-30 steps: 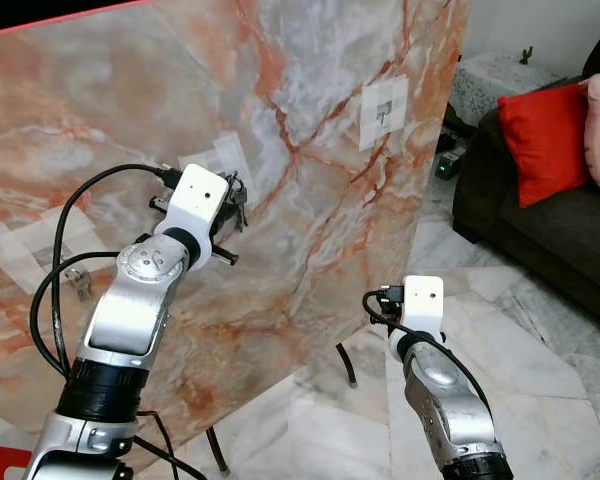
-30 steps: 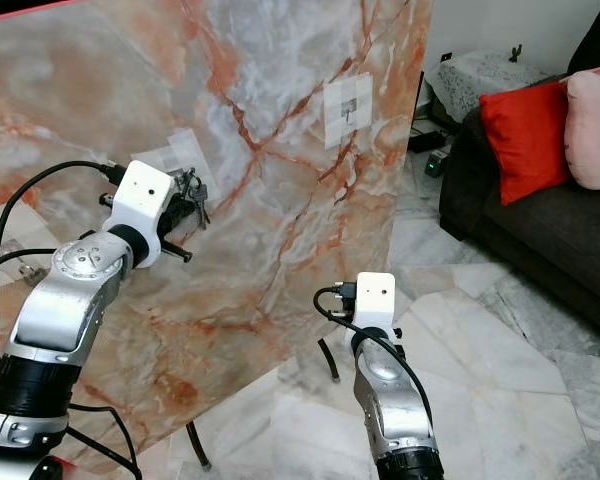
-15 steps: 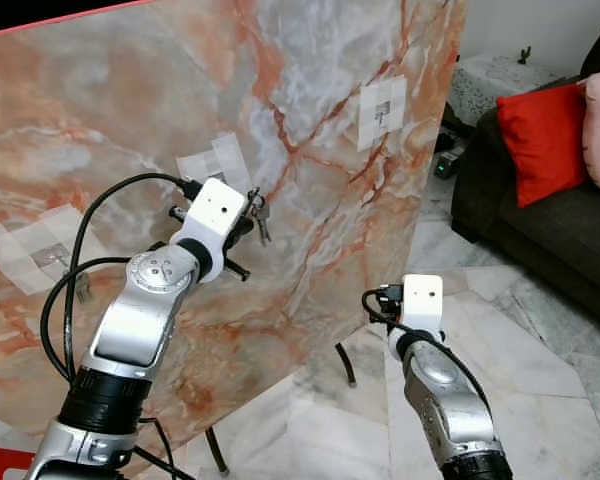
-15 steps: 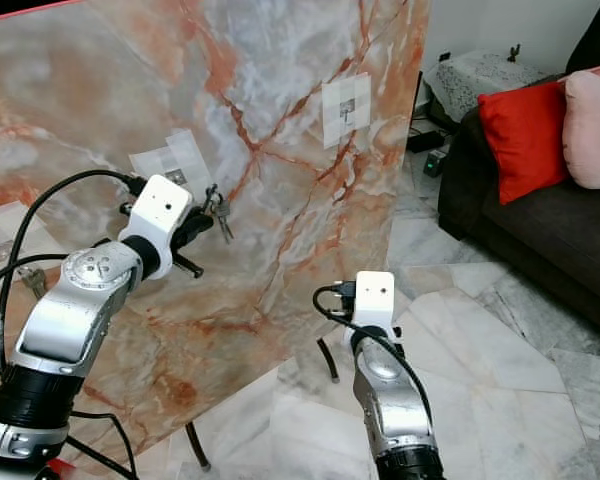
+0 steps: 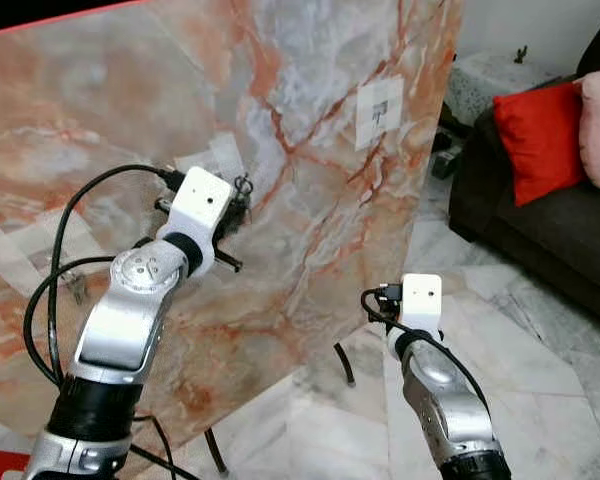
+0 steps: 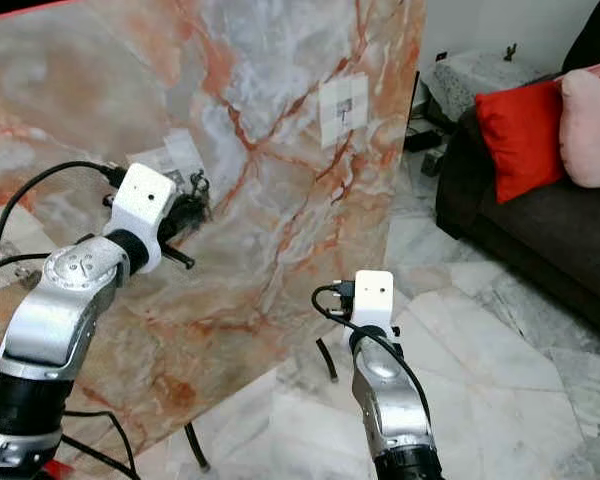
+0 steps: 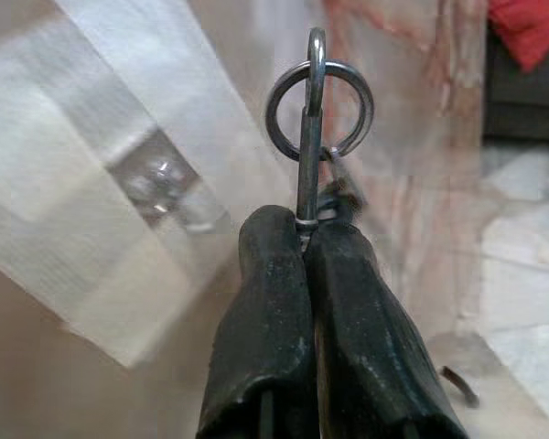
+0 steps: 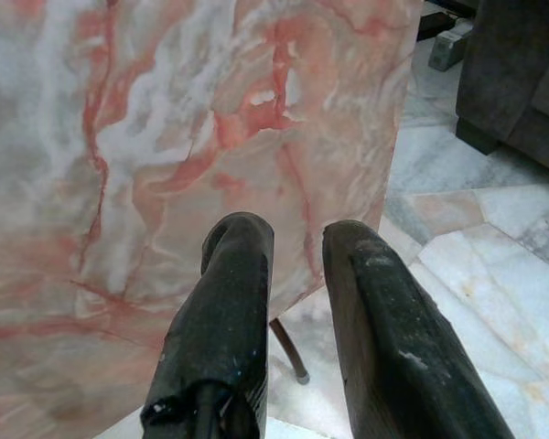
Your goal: Hang keys on a hook
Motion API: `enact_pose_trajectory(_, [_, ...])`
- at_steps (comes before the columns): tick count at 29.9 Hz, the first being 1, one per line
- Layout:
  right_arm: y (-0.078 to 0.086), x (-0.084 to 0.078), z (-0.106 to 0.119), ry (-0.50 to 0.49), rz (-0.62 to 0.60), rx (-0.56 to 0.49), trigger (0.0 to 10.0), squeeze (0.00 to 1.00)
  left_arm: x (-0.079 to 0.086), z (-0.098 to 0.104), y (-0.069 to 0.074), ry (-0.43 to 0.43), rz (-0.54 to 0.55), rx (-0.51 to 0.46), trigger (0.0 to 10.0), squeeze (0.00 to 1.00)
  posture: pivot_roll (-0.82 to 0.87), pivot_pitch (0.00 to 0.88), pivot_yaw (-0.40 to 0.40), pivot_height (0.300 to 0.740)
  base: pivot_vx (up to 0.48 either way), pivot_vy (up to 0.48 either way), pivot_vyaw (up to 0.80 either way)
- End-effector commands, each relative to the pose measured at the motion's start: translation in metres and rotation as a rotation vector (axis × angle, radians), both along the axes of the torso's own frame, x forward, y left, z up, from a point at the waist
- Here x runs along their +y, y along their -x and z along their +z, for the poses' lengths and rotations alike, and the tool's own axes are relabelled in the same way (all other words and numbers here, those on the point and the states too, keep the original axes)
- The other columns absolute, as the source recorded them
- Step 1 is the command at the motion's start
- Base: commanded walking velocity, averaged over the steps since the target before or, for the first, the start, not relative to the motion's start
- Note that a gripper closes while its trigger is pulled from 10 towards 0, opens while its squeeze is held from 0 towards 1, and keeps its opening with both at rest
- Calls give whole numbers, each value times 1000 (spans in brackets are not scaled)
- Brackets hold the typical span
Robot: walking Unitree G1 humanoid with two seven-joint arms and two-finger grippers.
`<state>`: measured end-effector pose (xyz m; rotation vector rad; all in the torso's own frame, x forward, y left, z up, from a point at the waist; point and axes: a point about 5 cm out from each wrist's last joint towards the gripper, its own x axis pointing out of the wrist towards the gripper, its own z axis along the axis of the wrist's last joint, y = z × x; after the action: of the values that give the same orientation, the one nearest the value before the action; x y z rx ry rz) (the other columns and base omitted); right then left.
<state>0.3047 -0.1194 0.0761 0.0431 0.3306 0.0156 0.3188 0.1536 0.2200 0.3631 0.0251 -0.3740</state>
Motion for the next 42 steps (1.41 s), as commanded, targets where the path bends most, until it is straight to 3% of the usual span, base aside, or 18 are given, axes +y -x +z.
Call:
enact_pose_trajectory(1, [-1,2,0,8,6,0,10000,0,1,2,6,16,-36,-2,10000,0,94,43,16,740,0,0,0])
enact_pose_trajectory(6, [-1,3,0,7,7,-1,10000,0,-1,-3,13,30,-59,29,10000,0,99,43,18,740,0,0,0])
enact_pose_trajectory(16, [-1,3,1,4,12,-13,10000,0,8,-3,10,78,98,40,10000,0,95,41,19,740,0,0,0])
enact_pose_trajectory(20, [-1,3,1,2,14,-13,10000,0,-2,-6,22,102,52,65,10000,0,98,38,19,740,0,0,0])
enact_pose_trajectory(24, [-1,4,1,2,17,-15,10000,0,0,-8,25,119,86,83,10000,0,97,36,20,740,0,0,0])
enact_pose_trajectory(30, [-2,5,1,1,20,-13,10000,0,2,1,19,283,249,113,10000,0,102,34,21,740,0,0,0])
enact_pose_trajectory(42, [-1,5,0,-1,15,-8,10000,0,-7,-4,19,309,263,176,10000,0,101,39,22,740,0,0,0])
